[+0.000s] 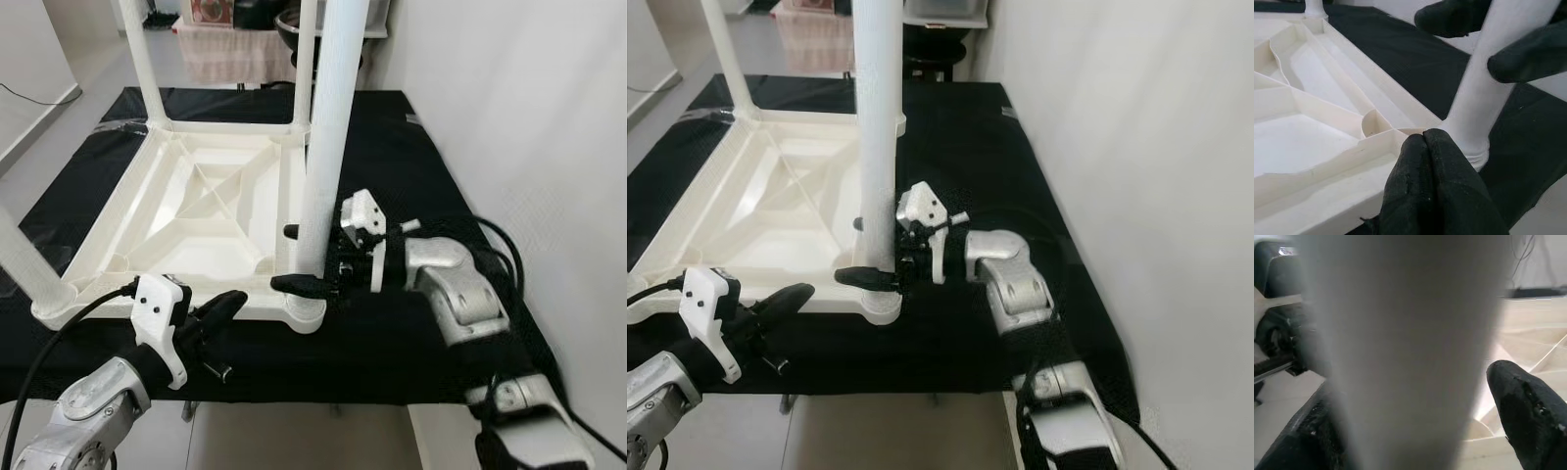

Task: Building children table

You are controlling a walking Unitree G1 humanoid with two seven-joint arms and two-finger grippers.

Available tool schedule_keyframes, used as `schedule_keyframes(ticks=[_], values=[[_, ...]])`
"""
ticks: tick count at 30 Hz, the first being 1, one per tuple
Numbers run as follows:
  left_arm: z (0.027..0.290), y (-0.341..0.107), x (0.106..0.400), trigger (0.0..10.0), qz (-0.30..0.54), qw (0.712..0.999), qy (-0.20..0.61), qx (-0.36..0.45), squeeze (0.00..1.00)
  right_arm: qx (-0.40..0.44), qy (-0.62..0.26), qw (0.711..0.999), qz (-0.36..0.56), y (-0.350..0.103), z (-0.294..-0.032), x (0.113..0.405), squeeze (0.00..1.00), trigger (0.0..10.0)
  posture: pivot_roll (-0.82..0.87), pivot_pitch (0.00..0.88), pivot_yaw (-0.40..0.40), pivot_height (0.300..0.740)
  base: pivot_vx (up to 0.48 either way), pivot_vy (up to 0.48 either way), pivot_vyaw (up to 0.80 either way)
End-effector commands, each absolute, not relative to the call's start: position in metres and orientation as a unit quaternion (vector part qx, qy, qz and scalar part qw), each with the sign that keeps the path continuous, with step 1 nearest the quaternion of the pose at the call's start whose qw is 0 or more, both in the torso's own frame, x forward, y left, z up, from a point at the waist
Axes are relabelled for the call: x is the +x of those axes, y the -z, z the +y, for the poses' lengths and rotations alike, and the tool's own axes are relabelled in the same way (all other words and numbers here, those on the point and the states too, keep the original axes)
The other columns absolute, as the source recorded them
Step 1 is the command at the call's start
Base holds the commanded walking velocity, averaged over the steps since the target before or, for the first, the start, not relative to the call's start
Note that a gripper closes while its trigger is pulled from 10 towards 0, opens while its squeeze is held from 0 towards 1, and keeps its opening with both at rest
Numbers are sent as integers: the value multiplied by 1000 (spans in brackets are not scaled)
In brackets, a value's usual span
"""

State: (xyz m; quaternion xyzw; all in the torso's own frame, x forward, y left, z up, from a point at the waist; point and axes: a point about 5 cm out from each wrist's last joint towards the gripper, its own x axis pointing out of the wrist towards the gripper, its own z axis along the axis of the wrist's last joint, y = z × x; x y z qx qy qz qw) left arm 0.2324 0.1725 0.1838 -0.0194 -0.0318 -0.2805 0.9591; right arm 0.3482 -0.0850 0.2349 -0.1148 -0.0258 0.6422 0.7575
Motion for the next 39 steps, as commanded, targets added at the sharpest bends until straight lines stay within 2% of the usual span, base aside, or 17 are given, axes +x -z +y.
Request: schedule_keyframes(ticks=[1, 3, 4, 6, 10, 21, 22, 23, 25, 26, 27, 28, 29, 31, 33, 34, 39], values=[[172, -182, 229, 10000, -26, 959, 280, -20, 0, -117, -650, 751, -18, -232, -81, 352, 0, 10000, 112, 176, -91, 740, 0, 0, 0], [171, -182, 229, 10000, -26, 959, 280, -20, 0, -104, -667, 738, -8, -233, -80, 358, 0, 10000, 116, 179, -97, 740, 0, 0, 0], [171, -182, 228, 10000, -26, 959, 280, -20, 0, -103, -673, 733, -1, -233, -81, 360, 0, 510, 117, 181, -100, 740, 0, 0, 0], [170, -182, 228, 10000, -27, 959, 280, -21, 0, -106, -681, 725, 7, -231, -82, 361, 0, 0, 118, 182, -101, 740, 0, 0, 0], [169, -183, 228, 10000, -28, 959, 280, -22, 0, -100, -687, 720, 17, -230, -88, 364, 0, 0, 116, 187, -105, 740, 0, 0, 0], [167, -184, 226, 10000, -30, 959, 282, -25, 0, -92, -648, 756, 26, -223, -114, 370, 0, 0, 99, 199, -103, 740, 0, 0, 0], [167, -184, 226, 10000, -31, 959, 282, -25, 0, -94, -629, 771, 23, -221, -120, 372, 0, 0, 96, 203, -105, 740, 0, 0, 0], [167, -184, 226, 10000, -31, 959, 282, -25, 0, -94, -629, 771, 23, -221, -120, 372, 0, 0, 96, 203, -105, 740, 0, 0, 0], [168, -186, 226, 10000, -32, 959, 281, -25, 0, -87, -533, 841, 31, -203, -128, 371, 0, 0, 65, 222, -108, 740, 0, 0, 0], [168, -186, 226, 10000, -32, 959, 281, -25, 0, -87, -533, 841, 31, -203, -128, 371, 0, 0, 65, 222, -108, 740, 0, 0, 0], [169, -187, 226, 10000, -32, 959, 281, -25, 0, -82, -490, 867, 38, -194, -131, 369, 0, 0, 65, 222, -108, 740, 0, 0, 0], [171, -188, 226, 10000, -33, 959, 280, -24, 0, -69, -306, 949, 16, -175, -124, 358, 0, 0, 54, 227, -104, 740, 0, 0, 0], [173, -189, 227, 10000, -33, 959, 280, -24, 0, 7, -256, 966, 30, -159, -103, 335, 0, 0, 31, 232, -84, 740, 0, 0, 0], [175, -189, 229, 10000, -33, 959, 279, -24, 0, 102, -211, 970, 60, -148, -87, 308, 0, 0, 32, 232, -79, 740, 0, 0, 0], [176, -188, 232, 10000, -31, 959, 280, -22, 0, -31, -293, 956, 9, -155, -62, 301, 0, 0, 22, 219, -61, 740, 0, 0, 0], [175, -187, 233, 10000, -31, 959, 281, -22, 0, -61, -318, 946, -8, -156, -56, 302, 0, 0, 19, 203, -59, 740, 0, 0, 0], [174, -185, 237, 10000, -31, 959, 280, -19, 0, -45, -315, 948, 9, -151, -57, 316, 0, 0, 54, 180, -83, 740, 0, 0, 0]])
